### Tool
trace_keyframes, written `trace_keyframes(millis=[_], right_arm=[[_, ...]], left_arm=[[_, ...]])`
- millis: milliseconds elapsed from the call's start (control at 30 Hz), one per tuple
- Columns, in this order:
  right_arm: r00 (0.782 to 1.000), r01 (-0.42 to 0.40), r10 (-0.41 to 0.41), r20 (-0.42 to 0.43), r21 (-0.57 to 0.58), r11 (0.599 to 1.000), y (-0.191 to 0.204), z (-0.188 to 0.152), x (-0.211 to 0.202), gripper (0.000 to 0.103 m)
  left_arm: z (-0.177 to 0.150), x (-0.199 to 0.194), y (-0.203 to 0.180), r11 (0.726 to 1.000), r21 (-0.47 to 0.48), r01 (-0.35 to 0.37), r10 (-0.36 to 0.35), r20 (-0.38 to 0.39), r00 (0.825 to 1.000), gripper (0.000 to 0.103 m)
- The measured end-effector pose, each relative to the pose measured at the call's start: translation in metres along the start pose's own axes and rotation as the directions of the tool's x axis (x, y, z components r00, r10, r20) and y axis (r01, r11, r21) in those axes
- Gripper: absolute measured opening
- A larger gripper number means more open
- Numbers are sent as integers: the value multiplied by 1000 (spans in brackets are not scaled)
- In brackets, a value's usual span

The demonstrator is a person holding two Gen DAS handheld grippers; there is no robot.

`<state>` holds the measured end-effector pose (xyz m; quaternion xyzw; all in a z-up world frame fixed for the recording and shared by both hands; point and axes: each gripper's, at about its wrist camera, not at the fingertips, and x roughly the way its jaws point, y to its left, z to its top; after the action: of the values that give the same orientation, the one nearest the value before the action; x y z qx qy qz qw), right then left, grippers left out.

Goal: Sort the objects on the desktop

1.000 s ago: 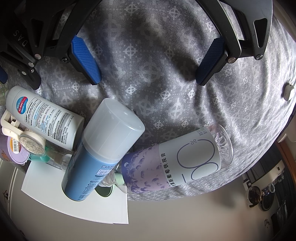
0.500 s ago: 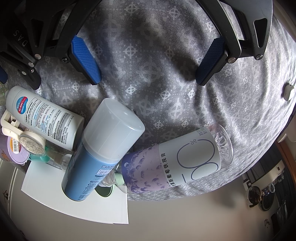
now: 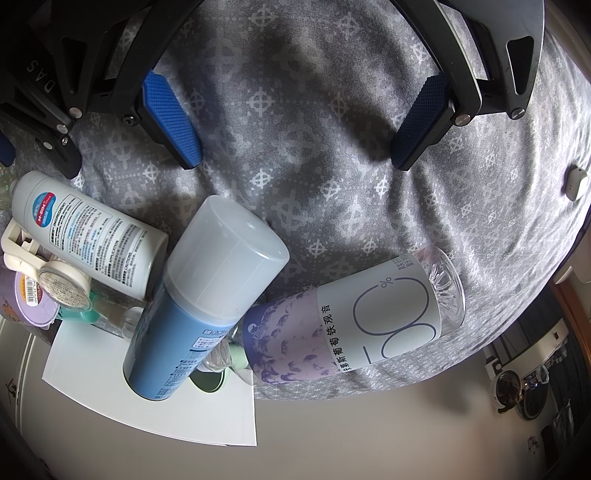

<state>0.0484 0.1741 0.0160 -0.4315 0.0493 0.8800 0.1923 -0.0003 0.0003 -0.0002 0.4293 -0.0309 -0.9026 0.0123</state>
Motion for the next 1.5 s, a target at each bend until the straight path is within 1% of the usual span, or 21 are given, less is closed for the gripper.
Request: trace_keyframes(millis=[1100,1200,1233,1300,1367,1400,1433,1500], right_arm=[[1000,4,-4,-3,-1,1000,-2,0,3,103],[1000,13,-13,-18,21,1000,-1,3,5,103],[999,24,-23,-38,39,999,-2,5,7,103],[999,28,-26,-48,44,999,1,3,4,103],[995,7,-4,-99,28,1000,-2,8,3,103],[992,-9,11,-128,11,1000,-4,10,3,103],[988,-20,19,-152,-1,1000,-7,12,2,103],[991,24,-22,-132,15,1000,-20,12,-17,103]], left_arm=[[0,0,0,1000,1,0,0,0,1000,103],[0,1,1,1000,-4,5,-5,-2,1000,103],[0,0,1,1000,-8,8,-9,-5,1000,103],[1,-1,3,1000,-5,23,-23,-12,1000,103],[6,-5,6,999,4,45,-45,-28,999,103],[7,-12,11,998,-9,66,-66,-34,997,103],[7,-21,12,996,-24,82,-83,-21,996,103],[10,-42,21,992,-43,120,-119,26,993,103]])
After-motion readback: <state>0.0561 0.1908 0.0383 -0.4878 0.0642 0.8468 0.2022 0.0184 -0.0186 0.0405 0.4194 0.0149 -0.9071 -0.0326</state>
